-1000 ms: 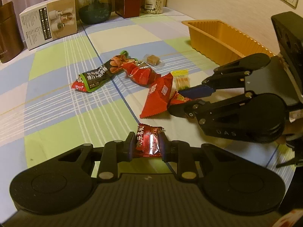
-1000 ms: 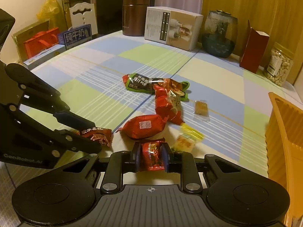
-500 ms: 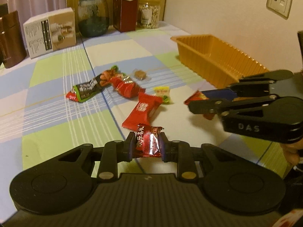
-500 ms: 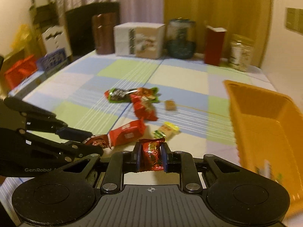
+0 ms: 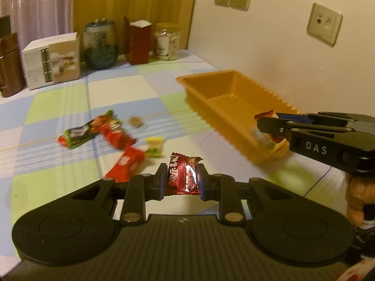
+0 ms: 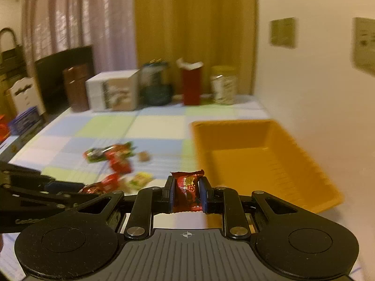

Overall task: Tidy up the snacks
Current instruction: 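Move both red candies over the orange tray and release them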

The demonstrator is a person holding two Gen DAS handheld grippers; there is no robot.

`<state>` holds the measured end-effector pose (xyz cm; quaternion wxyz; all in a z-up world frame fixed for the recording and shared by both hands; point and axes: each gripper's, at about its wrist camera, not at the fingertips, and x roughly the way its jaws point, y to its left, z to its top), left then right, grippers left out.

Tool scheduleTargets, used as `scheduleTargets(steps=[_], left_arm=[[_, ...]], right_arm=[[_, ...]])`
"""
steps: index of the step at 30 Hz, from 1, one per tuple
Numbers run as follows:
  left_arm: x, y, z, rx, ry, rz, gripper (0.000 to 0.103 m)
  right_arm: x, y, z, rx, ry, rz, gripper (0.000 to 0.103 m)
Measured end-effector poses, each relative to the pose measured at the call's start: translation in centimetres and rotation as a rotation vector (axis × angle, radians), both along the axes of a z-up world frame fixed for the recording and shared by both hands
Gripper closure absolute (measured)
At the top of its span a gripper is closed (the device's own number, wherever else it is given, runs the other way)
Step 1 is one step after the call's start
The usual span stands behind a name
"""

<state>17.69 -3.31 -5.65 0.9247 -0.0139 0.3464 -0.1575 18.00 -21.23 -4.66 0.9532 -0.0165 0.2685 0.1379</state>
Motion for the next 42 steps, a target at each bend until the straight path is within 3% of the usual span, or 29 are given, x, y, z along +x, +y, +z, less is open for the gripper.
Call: scheduleTargets(steps=[12, 16, 27, 28, 42], left_arm=[[3.6, -7.6, 2.6, -0.047, -0.055, -0.078, 0.080], [5.2, -9.4, 2.7, -0.047, -0.065, -0.108, 0.080], [9.3, -13.1, 1.8, -0.044, -0.073, -0.158, 0.076], [9.5, -13.2, 1.7, -0.044, -0.070, -0.148, 0.070], [7.3, -8.8, 1.1, -0.046, -0.027, -0.065, 0.069]], right_arm=[[1.2, -8.6, 1.4, 0.021, -0.049, -0.207, 0.081], [2.0, -11.0, 0.5, 0.090, 0.003, -0.257, 0.081], [3.3, -13.9, -0.1, 0.143, 0.056, -0.331, 0.081], [3.2, -13.9, 0.0, 0.147, 0.058, -0.329, 0.081], [3.7, -12.7, 0.0, 0.167, 0.051, -0.277, 0.081]])
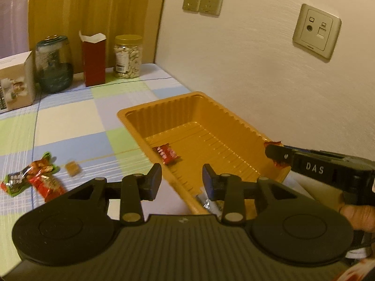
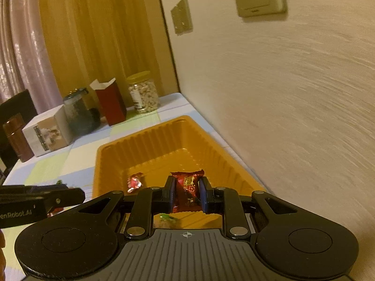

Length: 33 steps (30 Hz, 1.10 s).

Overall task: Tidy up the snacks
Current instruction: 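Move both red candies over the orange tray and release them, then grasp the large red candy with the left tool while the right tool grasps the yellow candy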

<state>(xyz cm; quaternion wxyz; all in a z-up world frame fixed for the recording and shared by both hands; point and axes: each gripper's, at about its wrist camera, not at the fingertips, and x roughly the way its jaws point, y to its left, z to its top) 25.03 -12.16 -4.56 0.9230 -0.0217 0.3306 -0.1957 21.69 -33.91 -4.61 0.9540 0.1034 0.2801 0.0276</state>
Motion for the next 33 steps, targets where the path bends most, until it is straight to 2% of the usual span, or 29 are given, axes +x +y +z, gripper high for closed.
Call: scheduleTargets(steps=[7, 8, 10, 19, 25, 29, 33], left_arm=[[-0.4, 0.5, 0.0, 0.003, -0.001, 0.003, 0.069], [-0.4, 0.5, 0.0, 0.006, -0.002, 0.004, 0.069], [-0.6, 0.7, -0.1, 0.010, -0.005, 0.007, 0.068], [-1.9, 2.9, 0.2, 0.029, -0.016, 0.033, 0.066], [-3.5, 5.2, 0.4, 0.047, -0.024, 0.058, 0.063], [-5.0, 7.2, 0.5, 0.054, -0.025, 0.096, 0.062], [-6.5, 9.6, 0.0, 0.073, -0.008, 0.142, 0.061]], right_arm=[[0.5, 0.7, -0.1, 0.026, -0.015, 0.054, 0.078], [0.5, 0.9, 0.0, 0.018, -0.021, 0.052, 0.060], [0.4, 0.9, 0.1, 0.022, -0.044, 0.042, 0.032], [0.0, 0.3, 0.5, 0.044, -0.079, -0.022, 0.032], [-1.4, 1.0, 0.9, 0.061, -0.092, -0.021, 0.032], [-2.2, 2.9, 1.1, 0.055, -0.111, 0.024, 0.032], [-2.8, 6.0, 1.4, 0.011, -0.150, 0.128, 0.032]])
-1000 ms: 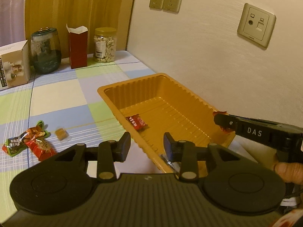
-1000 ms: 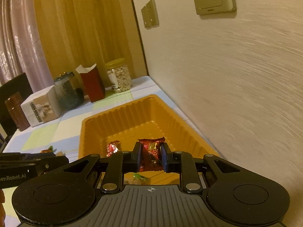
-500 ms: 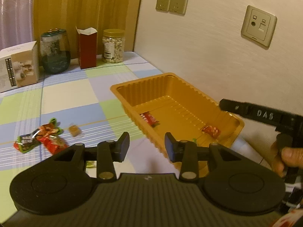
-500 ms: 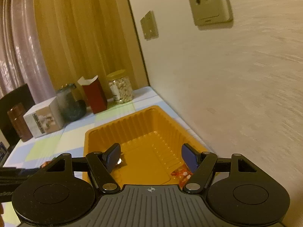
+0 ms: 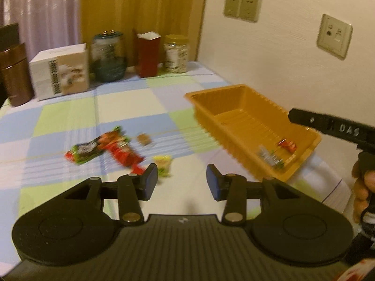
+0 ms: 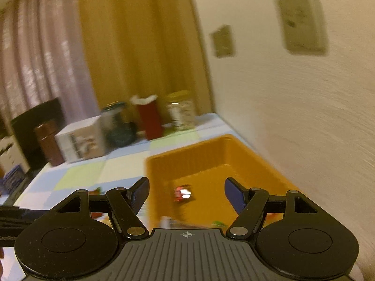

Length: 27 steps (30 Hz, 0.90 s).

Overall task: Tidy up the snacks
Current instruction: 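Grasp the large red candy with the left tool while the right tool grasps the yellow candy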

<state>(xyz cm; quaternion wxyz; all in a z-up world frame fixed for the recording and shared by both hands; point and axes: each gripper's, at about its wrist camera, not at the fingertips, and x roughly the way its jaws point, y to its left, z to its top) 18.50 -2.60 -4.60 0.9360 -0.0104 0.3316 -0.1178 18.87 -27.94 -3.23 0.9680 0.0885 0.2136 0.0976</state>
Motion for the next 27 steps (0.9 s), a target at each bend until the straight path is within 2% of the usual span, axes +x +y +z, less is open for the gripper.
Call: scheduleTargets(steps=[6, 12, 18, 27], left_arm=[[-1.5, 3.4, -0.8, 0.031, 0.021, 0.050, 0.060], [-1.8, 5.6, -1.4, 0.064, 0.029, 0.066, 0.059], [-1.0, 6.7, -2.2, 0.079, 0.045, 0.006, 0.058], [2.1, 7.6, -4.2, 0.076, 0.073, -0.079, 0.056]], right_arm=[[-0.9, 4.1, -0.2, -0.038, -0.029, 0.131, 0.032], [-1.1, 7.5, -1.3, -0.060, 0.004, 0.217, 0.032], [-0.9, 10.1, -2.6, -0.081, 0.044, 0.286, 0.032], [1.0, 12.1, -4.4, -0.083, 0.136, 0.289, 0.033]])
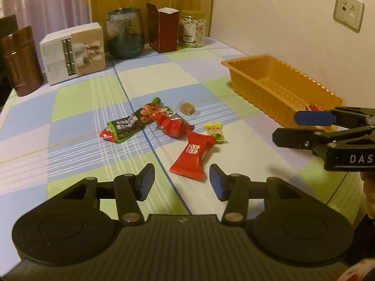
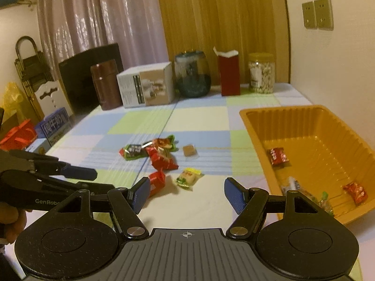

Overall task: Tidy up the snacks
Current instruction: 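Grasp the large red candy with the left tool while the right tool grasps the yellow candy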

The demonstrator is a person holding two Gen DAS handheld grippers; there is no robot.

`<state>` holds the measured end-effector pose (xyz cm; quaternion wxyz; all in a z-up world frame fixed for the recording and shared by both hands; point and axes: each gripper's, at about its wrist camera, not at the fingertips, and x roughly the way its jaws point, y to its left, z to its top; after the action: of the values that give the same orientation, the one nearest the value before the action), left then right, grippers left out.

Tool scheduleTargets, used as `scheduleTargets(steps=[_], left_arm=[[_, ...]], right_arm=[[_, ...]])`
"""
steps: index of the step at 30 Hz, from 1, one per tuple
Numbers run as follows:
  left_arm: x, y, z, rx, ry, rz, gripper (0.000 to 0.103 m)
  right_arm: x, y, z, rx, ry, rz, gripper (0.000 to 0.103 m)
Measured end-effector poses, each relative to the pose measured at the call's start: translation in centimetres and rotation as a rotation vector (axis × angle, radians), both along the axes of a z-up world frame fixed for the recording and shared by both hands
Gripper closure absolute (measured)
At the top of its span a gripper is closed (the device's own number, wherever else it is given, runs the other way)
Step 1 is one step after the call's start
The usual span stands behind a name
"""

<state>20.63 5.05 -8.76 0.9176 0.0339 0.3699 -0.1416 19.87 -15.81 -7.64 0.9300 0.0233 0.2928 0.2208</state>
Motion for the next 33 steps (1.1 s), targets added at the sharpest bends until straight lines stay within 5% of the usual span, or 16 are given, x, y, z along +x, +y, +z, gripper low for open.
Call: scheduleTargets(steps=[8, 20, 33], left_arm=[[2.6, -1.1, -1.7, 0.042, 0.001, -0.088, 0.055], [6.7, -1.2, -3.9, -0.017, 0.070, -0.135, 0.057], [6.5, -0.3, -3.5, -0.057, 0.108, -0.058, 0.078]], right_arm=[[2.1, 0.5, -1.6, -0.024, 0.080, -0.025, 0.046], [4.4, 0.9, -2.7, -0.034, 0.138, -0.089, 0.047], [5.7, 1.6, -2.8, -0.019, 0.154, -0.099, 0.047]])
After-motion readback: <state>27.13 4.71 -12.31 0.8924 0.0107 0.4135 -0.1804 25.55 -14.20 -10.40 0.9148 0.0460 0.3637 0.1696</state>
